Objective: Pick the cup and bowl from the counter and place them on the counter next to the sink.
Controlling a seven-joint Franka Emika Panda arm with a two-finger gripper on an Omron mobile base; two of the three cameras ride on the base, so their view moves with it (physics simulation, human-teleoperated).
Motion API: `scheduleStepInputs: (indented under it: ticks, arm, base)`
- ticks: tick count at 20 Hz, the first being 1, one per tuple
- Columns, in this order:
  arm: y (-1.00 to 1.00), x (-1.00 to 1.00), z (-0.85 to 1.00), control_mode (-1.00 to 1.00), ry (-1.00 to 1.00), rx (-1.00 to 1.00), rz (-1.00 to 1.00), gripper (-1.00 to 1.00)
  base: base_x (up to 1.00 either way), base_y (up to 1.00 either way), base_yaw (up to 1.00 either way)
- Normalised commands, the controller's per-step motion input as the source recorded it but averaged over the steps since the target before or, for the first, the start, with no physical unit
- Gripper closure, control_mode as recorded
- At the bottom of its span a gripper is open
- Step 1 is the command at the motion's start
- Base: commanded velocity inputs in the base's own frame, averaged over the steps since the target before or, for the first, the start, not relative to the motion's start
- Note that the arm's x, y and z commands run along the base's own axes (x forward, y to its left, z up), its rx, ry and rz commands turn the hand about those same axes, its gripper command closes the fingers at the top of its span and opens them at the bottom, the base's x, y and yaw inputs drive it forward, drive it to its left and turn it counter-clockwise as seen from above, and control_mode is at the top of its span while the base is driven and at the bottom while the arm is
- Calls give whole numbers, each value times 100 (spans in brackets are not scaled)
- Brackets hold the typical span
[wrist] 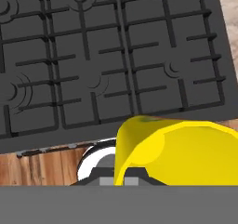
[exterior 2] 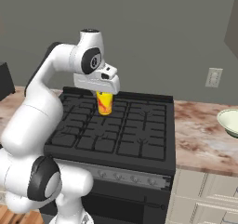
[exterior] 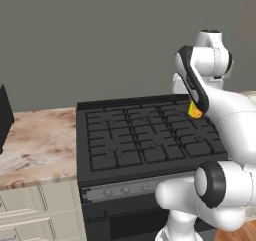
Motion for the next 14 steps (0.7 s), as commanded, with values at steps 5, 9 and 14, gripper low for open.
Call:
scheduleStepInputs:
  ticks: [5,9,14]
  arm:
    - [27,-21,-38,-100,-3,9,0,100]
    - [25,-4,-37,-100,-4,7,0,100]
    - [27,-3,-10,-100,-2,3,0,100]
  base:
    - [0,0,0]
    - [0,0,0]
    - [0,0,0]
